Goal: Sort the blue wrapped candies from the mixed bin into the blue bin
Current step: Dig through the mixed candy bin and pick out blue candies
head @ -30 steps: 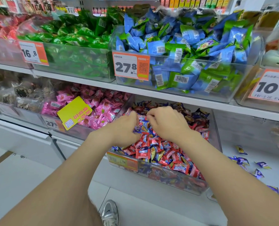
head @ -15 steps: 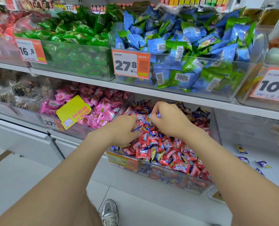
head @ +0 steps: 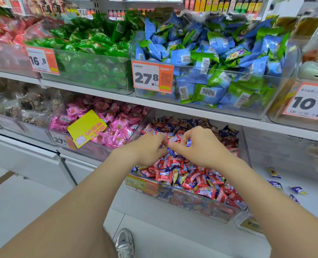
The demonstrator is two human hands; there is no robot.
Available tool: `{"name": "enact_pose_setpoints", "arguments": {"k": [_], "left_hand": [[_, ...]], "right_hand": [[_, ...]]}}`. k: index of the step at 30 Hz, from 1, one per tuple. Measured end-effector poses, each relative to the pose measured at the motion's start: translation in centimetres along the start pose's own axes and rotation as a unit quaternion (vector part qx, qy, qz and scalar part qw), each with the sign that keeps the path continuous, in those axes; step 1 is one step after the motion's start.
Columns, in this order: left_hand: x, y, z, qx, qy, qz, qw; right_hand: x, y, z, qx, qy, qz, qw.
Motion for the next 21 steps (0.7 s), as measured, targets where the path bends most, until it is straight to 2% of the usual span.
{"name": "enact_pose_setpoints", "arguments": {"k": [2,7,14,16,21], "left_hand": [[0.4,0.5,0.4,0.024,0.016,-0.013,1.0],[0.0,0.6,0.2,0.016,0.001,0.008,1.0],[-1.3,-0.6,-0.5,-0.032,-0.022,0.063,0.997],[-1.5,-1.0,-0.9,-0.047,-0.018,0.064,0.997],[-1.0,-1.9,-1.3,-0.072,-0.013,0.025,0.997]], "right_hand": [[-0.1,0.0,0.2,-0.026,0.003,0.0,1.0],[-0.7,0.6,-0.2,-0.044,0.02,0.01,0.999],[-1.1,0.1,-0.2,0.046,0.025,-0.012,0.999],[-0.6,-0.3,0.3,0.063,0.001,-0.031,0.998],[0.2,-0.1,3.0,0.045,-0.138,-0.02,0.989]]}}
Point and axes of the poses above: each hand's wrist, its own y-axis towards the middle knuckle, its own z-axis out of the palm, x = y × z, the point moved 2 cm from there along y, towards the middle knuckle, and after that the axes turned 4 degrees about x, right-handed, at the moved point
